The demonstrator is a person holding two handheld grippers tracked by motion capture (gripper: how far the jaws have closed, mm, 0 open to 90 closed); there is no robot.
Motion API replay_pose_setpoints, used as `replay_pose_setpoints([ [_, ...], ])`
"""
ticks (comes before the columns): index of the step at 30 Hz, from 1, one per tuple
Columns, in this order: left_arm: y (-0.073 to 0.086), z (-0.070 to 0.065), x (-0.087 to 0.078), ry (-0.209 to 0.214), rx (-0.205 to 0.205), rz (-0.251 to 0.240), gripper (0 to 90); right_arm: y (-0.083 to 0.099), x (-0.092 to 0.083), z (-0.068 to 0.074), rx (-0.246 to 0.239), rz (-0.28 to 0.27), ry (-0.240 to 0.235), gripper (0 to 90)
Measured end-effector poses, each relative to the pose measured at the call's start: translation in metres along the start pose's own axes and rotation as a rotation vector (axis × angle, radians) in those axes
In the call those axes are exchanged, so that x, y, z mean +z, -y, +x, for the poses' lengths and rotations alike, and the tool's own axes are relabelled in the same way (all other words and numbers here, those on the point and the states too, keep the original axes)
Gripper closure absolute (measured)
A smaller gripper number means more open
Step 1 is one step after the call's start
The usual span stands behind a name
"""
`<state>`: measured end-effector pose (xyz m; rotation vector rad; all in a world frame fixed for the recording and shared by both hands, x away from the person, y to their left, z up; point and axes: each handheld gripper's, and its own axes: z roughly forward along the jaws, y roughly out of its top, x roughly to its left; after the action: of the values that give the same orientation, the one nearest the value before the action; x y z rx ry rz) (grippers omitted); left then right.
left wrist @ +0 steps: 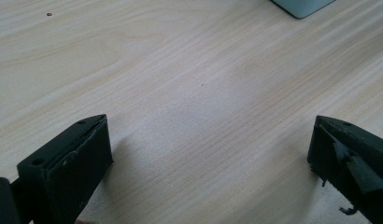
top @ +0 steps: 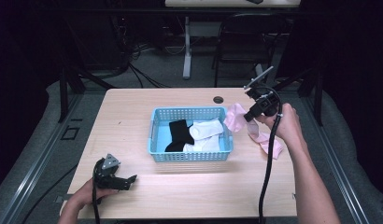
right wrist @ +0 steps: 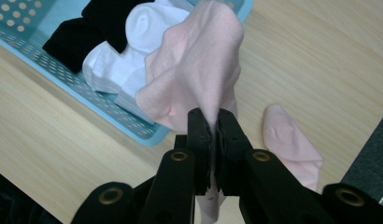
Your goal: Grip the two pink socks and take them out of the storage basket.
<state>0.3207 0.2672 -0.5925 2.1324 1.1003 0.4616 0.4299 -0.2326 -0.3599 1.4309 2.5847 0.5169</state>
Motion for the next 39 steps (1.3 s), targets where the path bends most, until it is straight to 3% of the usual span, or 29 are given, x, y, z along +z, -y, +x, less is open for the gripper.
replay_pose_setpoints([
  [17,0.000,0.000,0.000,0.000,0.000,0.000,0.0,0.040,0.029,-0.037,0.107,0.068,0.031,86.1],
  [21,0.000,0.000,0.000,0.000,0.000,0.000,0.0,0.047,0.039,-0.044,0.125,0.079,0.021,86.1],
  [28,0.000,0.000,0.000,0.000,0.000,0.000,0.0,0.057,0.060,-0.054,0.159,0.100,0.026,85.9],
  [29,0.000,0.000,0.000,0.000,0.000,0.000,0.0,0.059,0.065,-0.054,0.182,0.085,0.034,85.8],
  [34,0.000,0.000,0.000,0.000,0.000,0.000,0.0,0.064,0.084,-0.061,0.192,0.129,0.018,85.5],
  [39,0.000,0.000,0.000,0.000,0.000,0.000,0.0,0.070,0.106,-0.063,0.221,0.122,0.025,83.3],
])
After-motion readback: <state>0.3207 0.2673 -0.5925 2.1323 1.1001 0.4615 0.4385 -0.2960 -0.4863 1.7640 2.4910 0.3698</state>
